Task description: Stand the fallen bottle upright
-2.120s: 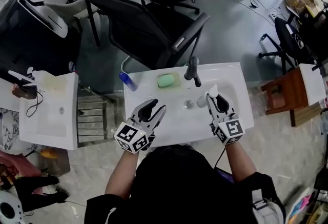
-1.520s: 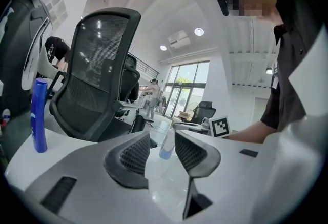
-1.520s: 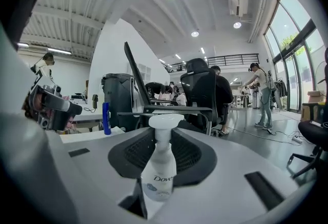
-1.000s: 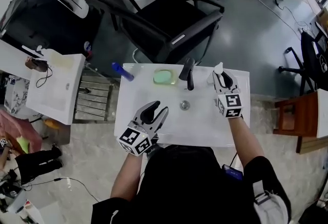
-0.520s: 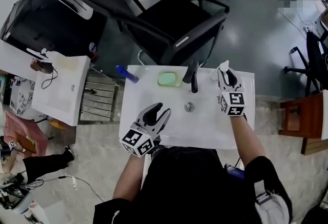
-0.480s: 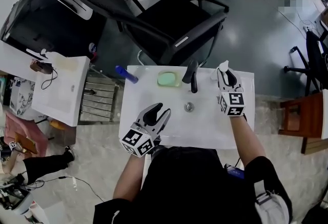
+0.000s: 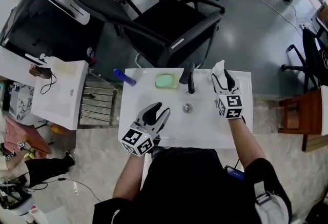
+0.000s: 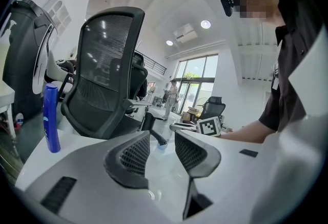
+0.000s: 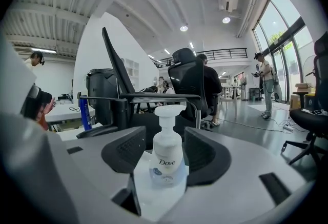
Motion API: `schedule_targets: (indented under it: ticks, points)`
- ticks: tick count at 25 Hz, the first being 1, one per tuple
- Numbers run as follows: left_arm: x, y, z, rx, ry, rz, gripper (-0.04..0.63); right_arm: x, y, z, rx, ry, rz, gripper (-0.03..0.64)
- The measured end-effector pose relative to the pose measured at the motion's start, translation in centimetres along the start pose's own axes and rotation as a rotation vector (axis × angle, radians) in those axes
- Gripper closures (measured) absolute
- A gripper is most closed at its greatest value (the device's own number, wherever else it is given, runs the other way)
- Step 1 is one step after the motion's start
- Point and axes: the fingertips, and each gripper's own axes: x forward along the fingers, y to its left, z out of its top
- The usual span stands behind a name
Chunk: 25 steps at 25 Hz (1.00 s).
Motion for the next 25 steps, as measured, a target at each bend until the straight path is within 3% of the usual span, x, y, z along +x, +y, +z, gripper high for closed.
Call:
schedule_targets:
  ticks: [8,13,25]
  points:
    - [1.0,-0.8,1.7,0.034,-0.057,0.001,0.431,-3.2,0.9,1.9,-0.012,-0.044,-0.01,0.388]
    - [0.7,0.0,3.2,0.047,-0.093,0.016,0.431,-5.9,2.6,3.0,0.072,-0.082,-0.024,0.408]
    - [-0.8,2.2,5.8,0.068,-0.099,-0.106,0.433,-9.4,8.7,6.8,0.101,-0.16,-0.106,0.494]
